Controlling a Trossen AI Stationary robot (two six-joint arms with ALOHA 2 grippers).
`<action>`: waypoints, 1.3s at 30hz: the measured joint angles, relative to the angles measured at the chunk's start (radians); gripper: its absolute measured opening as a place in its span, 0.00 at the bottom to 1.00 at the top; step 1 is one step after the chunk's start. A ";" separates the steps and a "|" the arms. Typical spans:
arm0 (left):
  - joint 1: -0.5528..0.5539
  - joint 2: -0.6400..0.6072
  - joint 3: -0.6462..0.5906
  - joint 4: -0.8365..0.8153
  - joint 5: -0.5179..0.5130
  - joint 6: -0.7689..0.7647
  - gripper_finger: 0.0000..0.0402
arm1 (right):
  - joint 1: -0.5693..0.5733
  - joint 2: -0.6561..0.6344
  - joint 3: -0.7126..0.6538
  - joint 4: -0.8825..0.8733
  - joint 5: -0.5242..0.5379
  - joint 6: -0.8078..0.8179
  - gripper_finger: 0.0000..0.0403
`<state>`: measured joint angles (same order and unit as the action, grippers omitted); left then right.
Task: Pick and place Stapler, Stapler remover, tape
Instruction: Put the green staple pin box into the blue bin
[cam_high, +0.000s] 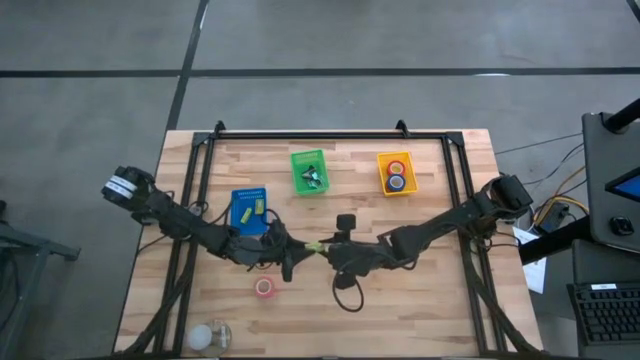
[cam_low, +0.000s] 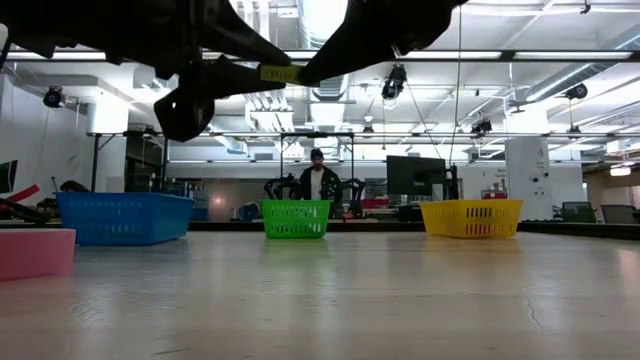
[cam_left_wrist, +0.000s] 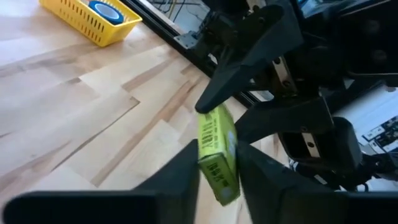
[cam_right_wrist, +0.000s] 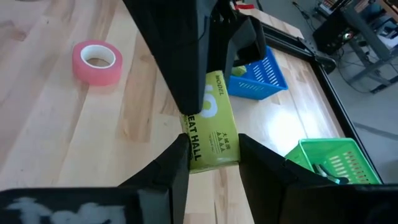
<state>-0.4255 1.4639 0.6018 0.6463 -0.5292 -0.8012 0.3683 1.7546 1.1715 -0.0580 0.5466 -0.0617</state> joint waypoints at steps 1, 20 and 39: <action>0.000 0.000 0.000 0.001 -0.001 0.010 0.22 | 0.000 0.000 -0.001 0.001 0.000 -0.001 0.29; 0.003 -0.124 -0.002 -0.253 -0.070 0.033 0.19 | 0.002 0.002 -0.007 -0.147 -0.001 0.126 0.56; -0.001 -0.377 -0.074 -0.546 -0.118 -0.087 0.10 | 0.000 0.122 -0.162 0.329 -0.312 0.264 0.66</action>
<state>-0.4263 1.0874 0.5274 0.1003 -0.6474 -0.8886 0.3687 1.8762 1.0092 0.2714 0.2344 0.2027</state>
